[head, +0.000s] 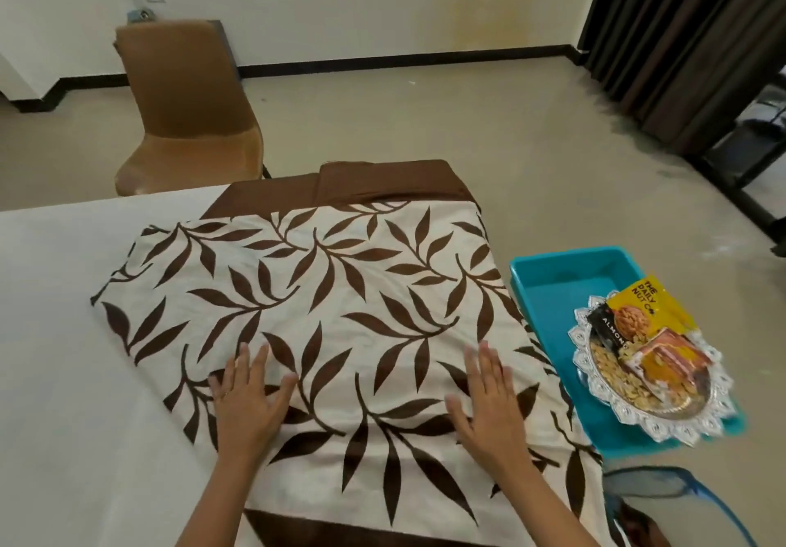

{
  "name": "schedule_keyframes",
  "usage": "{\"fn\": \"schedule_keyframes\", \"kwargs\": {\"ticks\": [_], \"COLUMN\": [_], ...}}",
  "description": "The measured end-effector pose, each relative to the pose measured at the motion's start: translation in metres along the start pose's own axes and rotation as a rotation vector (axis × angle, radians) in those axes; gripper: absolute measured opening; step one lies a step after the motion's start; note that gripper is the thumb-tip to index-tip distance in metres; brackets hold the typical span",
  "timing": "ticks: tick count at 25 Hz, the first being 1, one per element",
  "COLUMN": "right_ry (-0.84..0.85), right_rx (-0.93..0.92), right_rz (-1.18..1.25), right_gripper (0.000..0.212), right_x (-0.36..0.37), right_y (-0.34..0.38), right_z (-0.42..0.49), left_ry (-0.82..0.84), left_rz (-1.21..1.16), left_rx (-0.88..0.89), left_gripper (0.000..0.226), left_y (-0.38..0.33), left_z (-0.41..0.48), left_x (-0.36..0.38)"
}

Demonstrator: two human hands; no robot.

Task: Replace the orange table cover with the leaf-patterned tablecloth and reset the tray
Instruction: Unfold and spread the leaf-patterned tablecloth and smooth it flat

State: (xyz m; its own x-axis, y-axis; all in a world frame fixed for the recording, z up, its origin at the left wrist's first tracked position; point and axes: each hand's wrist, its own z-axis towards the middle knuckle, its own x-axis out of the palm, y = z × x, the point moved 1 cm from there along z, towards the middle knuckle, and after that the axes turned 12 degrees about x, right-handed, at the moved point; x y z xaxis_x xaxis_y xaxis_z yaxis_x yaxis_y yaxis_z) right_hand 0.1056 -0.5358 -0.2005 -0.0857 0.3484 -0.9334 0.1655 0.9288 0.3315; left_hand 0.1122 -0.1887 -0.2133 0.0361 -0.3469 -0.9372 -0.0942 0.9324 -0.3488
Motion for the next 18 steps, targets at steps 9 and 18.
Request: {"fn": "schedule_keyframes", "kwargs": {"ticks": [9, 18], "right_ry": [0.127, 0.307], "right_rx": [-0.144, -0.321], "right_rz": [-0.156, -0.186], "right_gripper": [0.082, 0.106], "right_x": [0.026, 0.055], "right_y": [0.006, 0.084], "right_z": [-0.039, -0.070], "left_ry": [-0.135, -0.562], "left_rz": [-0.260, -1.328], "left_rx": [-0.236, -0.887], "left_gripper": [0.083, 0.038], "left_y": [0.010, -0.026], "left_z": [-0.084, -0.048], "left_x": [0.002, -0.052]}}
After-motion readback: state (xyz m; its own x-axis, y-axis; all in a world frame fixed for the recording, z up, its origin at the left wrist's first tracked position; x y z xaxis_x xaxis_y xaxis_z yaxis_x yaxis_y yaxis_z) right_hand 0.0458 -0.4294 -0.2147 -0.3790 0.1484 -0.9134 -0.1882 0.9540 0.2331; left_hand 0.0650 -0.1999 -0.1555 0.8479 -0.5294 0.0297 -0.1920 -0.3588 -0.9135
